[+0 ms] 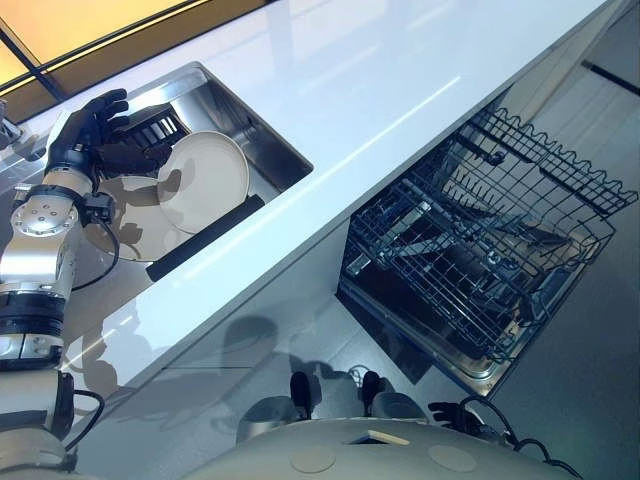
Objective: Pick up plates and place into dishwasher.
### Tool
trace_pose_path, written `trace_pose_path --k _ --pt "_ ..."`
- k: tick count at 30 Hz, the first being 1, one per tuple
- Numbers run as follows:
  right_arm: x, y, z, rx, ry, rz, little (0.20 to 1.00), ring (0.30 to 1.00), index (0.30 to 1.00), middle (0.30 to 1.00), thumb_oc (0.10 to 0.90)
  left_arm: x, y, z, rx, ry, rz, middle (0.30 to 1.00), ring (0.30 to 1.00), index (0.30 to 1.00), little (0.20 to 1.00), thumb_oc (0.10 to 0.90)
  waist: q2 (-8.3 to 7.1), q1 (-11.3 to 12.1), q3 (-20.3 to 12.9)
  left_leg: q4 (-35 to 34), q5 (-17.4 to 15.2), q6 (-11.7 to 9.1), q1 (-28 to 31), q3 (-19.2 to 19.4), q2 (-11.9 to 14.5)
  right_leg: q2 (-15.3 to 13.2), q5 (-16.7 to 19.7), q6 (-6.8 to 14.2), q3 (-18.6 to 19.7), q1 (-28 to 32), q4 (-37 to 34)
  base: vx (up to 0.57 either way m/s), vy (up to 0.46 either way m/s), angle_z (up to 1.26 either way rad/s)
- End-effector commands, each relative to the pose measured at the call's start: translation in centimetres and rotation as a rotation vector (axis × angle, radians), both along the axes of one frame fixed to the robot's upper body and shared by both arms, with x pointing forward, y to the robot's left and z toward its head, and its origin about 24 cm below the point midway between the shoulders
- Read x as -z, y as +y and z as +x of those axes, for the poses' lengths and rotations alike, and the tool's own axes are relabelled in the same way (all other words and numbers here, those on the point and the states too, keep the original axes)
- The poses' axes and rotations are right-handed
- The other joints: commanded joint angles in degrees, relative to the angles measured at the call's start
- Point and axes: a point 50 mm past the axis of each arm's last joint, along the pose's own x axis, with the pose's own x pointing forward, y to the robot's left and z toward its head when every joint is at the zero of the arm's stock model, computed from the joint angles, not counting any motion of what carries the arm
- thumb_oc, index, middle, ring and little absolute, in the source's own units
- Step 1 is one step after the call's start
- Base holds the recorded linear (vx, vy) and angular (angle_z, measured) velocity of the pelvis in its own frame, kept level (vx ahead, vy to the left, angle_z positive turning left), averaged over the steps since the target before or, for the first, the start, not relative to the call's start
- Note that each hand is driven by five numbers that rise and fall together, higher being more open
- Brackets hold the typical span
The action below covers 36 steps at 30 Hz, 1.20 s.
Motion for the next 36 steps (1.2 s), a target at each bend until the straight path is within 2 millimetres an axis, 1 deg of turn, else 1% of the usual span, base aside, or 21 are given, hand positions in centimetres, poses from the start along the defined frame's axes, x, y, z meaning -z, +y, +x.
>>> trace_pose_path --k 1,4,5,8,11,13,15,21,22,23,24,25,26,31,32,34,36 --pt "-1.2 -3.3 0.5 -0.016 -0.03 -0.105 0.9 0.9 0.9 0.9 0.8 -8.1 -1.0 1.6 0.095 -0.239 0.053 0.9 0.9 0.9 0.9 0.8 1.55 -0.5 -2.05 15.7 -13.77 2.67 -4.95 1.3 -4.01 -1.77 -4.15 5.28 0.8 -7.65 11.37 0.01 0.042 0.0" --pt "-1.5 -3.7 1.0 -0.009 -0.047 -0.112 0.9 0.9 0.9 0.9 0.8 -7.0 -1.7 2.1 0.2 -0.133 0.075 0.9 0.9 0.9 0.9 0.8 1.44 -0.73 -1.35 16.6 -13.93 2.76 -5.96 1.56 -4.03 -1.88 -3.64 5.61 1.3 -8.41 11.43 -0.01 0.015 -0.02" --pt "-1.6 -3.8 1.2 -0.003 -0.053 -0.112 0.9 0.9 0.9 0.9 0.8 -6.1 -2.0 2.3 0.261 -0.051 0.077 0.9 0.9 0.9 0.9 0.8 1.48 -0.72 -1.0 16.87 -13.84 2.81 -6.45 1.6 -4.01 -1.88 -3.5 5.72 1.42 -8.76 11.49 -0.04 0.009 -0.05" --pt "-1.8 -4.2 1.7 0.0 -0.064 -0.116 0.9 0.9 0.9 0.9 0.8 -5.0 -2.5 2.4 0.364 0.072 0.108 0.9 0.9 0.9 0.9 0.8 1.67 -0.68 -0.42 17.4 -13.66 2.8 -7.15 1.7 -3.96 -1.9 -3.4 5.73 1.46 -9.14 11.5 -0.03 -0.001 -0.01" --pt "-2.1 -4.6 2.2 -0.006 -0.076 -0.12 0.9 0.9 0.9 0.9 0.8 -4.3 -3.0 2.3 0.459 0.156 0.121 0.9 0.9 0.9 0.9 0.8 1.82 -0.53 0.02 17.8 -13.55 2.67 -7.71 1.65 -3.96 -1.96 -3.25 5.65 1.28 -9.2 11.24 -0.04 -0.013 0.02" --pt "-2.2 -4.8 2.5 -0.012 -0.079 -0.122 0.9 0.9 0.9 0.9 0.8 -4.1 -3.1 2.2 0.487 0.197 0.121 0.9 0.9 0.9 0.9 0.8 1.89 -0.45 0.15 17.89 -13.48 2.66 -7.91 1.55 -4.05 -1.95 -3.2 5.58 1.34 -9.2 11.06 -0.04 -0.017 0.06" --pt "-2.4 -5.0 2.7 -0.015 -0.082 -0.123 0.9 0.9 0.9 0.9 0.8 -3.8 -3.2 2.0 0.518 0.245 0.157 0.9 0.9 0.9 0.9 0.8 2.05 -0.31 0.27 17.74 -13.28 2.61 -7.97 1.39 -4.11 -1.93 -3.14 5.48 1.13 -9.26 10.97 -0.04 -0.024 0.05" --pt "-2.5 -5.2 3.0 -0.002 -0.087 -0.123 0.9 0.9 0.9 0.9 0.8 -4.1 -3.0 1.5 0.552 0.282 0.191 0.9 0.9 0.9 0.9 0.8 2.33 0.15 0.33 16.79 -12.67 2.51 -7.88 0.78 -4.16 -1.61 -3.22 5.32 0.73 -9.36 10.73 -0.04 -0.035 0.01" --pt "-2.5 -5.2 3.0 -0.003 -0.084 -0.123 0.9 0.9 0.9 0.9 0.8 -4.3 -2.9 1.4 0.557 0.267 0.193 0.794 0.794 0.794 0.776 0.676 2.36 0.25 0.26 16.77 -12.64 2.45 -7.87 0.64 -4.15 -1.53 -3.26 5.29 0.64 -9.32 10.65 -0.06 -0.052 0.01" --pt "-2.5 -5.2 2.9 -0.003 -0.083 -0.121 0.9 0.9 0.9 0.9 0.8 -4.7 -3.0 1.3 0.563 0.247 0.177 0.752 0.752 0.752 0.727 0.627 2.36 0.32 0.14 16.71 -12.61 2.39 -7.85 0.62 -4.16 -1.5 -3.22 5.23 0.59 -9.18 10.5 -0.05 -0.05 0.01" --pt "-2.5 -5.2 3.0 -0.002 -0.082 -0.119 0.9 0.9 0.9 0.9 0.8 -4.9 -3.2 1.4 0.569 0.227 0.173 0.587 0.587 0.587 0.535 0.435 2.38 0.4 0.0 16.5 -12.6 2.42 -7.7 0.51 -4.2 -1.39 -3.26 5.15 0.52 -9.09 10.41 -0.04 -0.056 0.01" --pt "-2.4 -5.1 3.0 -0.001 -0.082 -0.117 0.9 0.9 0.9 0.9 0.8 -5.3 -3.4 1.4 0.579 0.201 0.151 0.401 0.401 0.401 0.318 0.218 2.41 0.46 -0.15 16.33 -12.48 2.34 -7.62 0.45 -4.18 -1.31 -3.34 5.13 0.37 -9.04 10.33 -0.04 -0.067 0.02" --pt "-2.4 -5.0 3.0 0.0 -0.082 -0.116 0.9 0.9 0.9 0.9 0.8 -5.7 -3.7 1.5 0.586 0.167 0.128 0.3 0.3 0.3 0.2 0.1 2.45 0.61 -0.4 16.0 -12.34 2.23 -7.42 0.32 -4.11 -1.17 -3.36 5.02 0.19 -8.85 10.18 -0.04 -0.066 0.02" --pt "-2.1 -4.4 3.2 -0.003 -0.086 -0.106 0.9 0.9 0.9 0.9 0.8 -7.1 -5.0 1.7 0.618 0.021 0.036 0.3 0.3 0.3 0.2 0.1 2.66 0.84 -1.24 13.89 -11.52 1.92 -6.37 -0.53 -3.88 -0.52 -3.82 4.73 -0.15 -8.3 10.0 -0.03 -0.068 0.04" --pt "-2.1 -4.4 3.2 -0.003 -0.086 -0.105 0.9 0.9 0.9 0.9 0.8 -7.1 -5.1 1.7 0.619 0.015 0.03 0.3 0.3 0.3 0.2 0.1 2.68 0.86 -1.31 13.64 -11.42 1.88 -6.25 -0.58 -3.86 -0.47 -3.86 4.71 -0.17 -8.22 9.95 -0.01 -0.051 0.01" --pt "-2.0 -4.1 3.0 -0.008 -0.083 -0.095 0.9 0.9 0.9 0.9 0.8 -7.5 -5.5 1.8 0.617 -0.052 -0.001 0.3 0.3 0.3 0.2 0.1 2.84 0.93 -1.91 11.48 -10.61 1.62 -5.27 -1.43 -3.7 0.09 -4.06 4.47 -0.23 -7.82 9.58 -0.01 -0.078 -0.02" --pt "-1.9 -3.9 3.0 -0.014 -0.08 -0.091 0.9 0.9 0.9 0.9 0.8 -7.6 -5.6 1.8 0.609 -0.072 0.004 0.3 0.3 0.3 0.2 0.1 2.91 0.88 -2.21 10.52 -10.34 1.5 -4.76 -1.72 -3.63 0.34 -4.06 4.41 -0.19 -7.66 9.37 -0.01 -0.07 -0.03"
